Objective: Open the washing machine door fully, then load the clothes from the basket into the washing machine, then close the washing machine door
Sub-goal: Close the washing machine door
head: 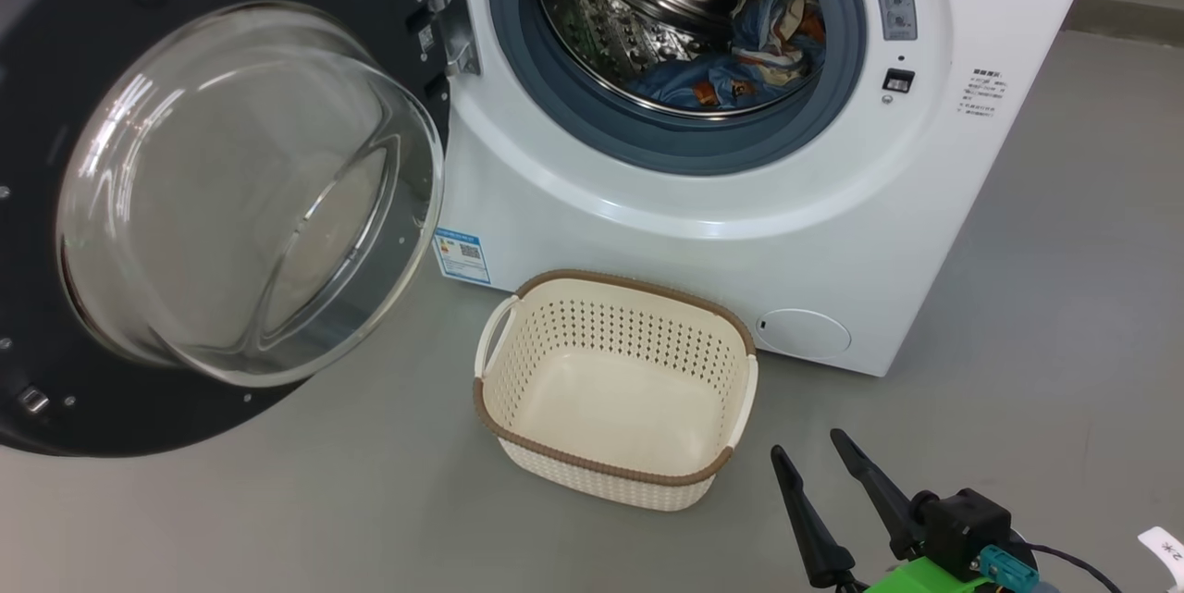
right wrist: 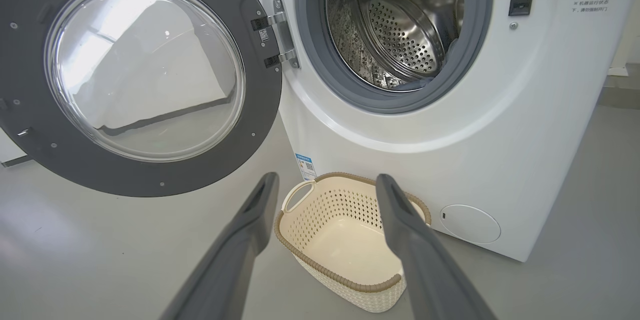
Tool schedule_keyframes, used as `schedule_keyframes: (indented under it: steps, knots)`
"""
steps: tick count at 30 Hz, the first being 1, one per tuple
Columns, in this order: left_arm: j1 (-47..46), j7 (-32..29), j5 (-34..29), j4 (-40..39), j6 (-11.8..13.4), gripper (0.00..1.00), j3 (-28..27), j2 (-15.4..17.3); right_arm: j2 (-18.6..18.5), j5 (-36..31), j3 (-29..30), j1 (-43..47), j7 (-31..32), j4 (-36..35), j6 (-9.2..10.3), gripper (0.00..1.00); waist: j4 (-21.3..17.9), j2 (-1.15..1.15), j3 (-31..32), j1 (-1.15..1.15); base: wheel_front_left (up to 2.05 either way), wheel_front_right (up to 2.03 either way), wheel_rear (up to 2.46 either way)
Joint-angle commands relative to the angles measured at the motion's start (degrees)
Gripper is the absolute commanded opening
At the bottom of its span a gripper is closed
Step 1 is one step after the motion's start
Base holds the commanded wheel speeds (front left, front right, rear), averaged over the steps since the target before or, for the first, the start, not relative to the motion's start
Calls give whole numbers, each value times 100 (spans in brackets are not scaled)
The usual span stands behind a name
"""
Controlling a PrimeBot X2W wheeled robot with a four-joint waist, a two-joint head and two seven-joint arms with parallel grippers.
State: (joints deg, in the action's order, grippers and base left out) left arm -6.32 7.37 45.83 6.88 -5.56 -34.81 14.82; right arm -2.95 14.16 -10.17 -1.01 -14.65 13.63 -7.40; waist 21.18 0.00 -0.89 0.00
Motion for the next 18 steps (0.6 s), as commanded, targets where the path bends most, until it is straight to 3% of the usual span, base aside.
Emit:
schedule_keyframes:
  steps: [1,9,18]
  knots:
    - [-411,-146,251,-27,-19,0,-241,333,-6,-55,-125,-43,-12,-167,-9,100,-5,0,-32,0,0,0,0]
    - [-1775,-917,1321,1102,127,0,-675,1347,-80,-115,-127,-145,85,-290,-9,100,-110,0,-262,0,0,0,0]
    - [-2836,-1688,2170,2603,149,0,-838,1957,-196,-235,-89,-285,274,-499,-9,100,-319,0,-631,0,0,0,0]
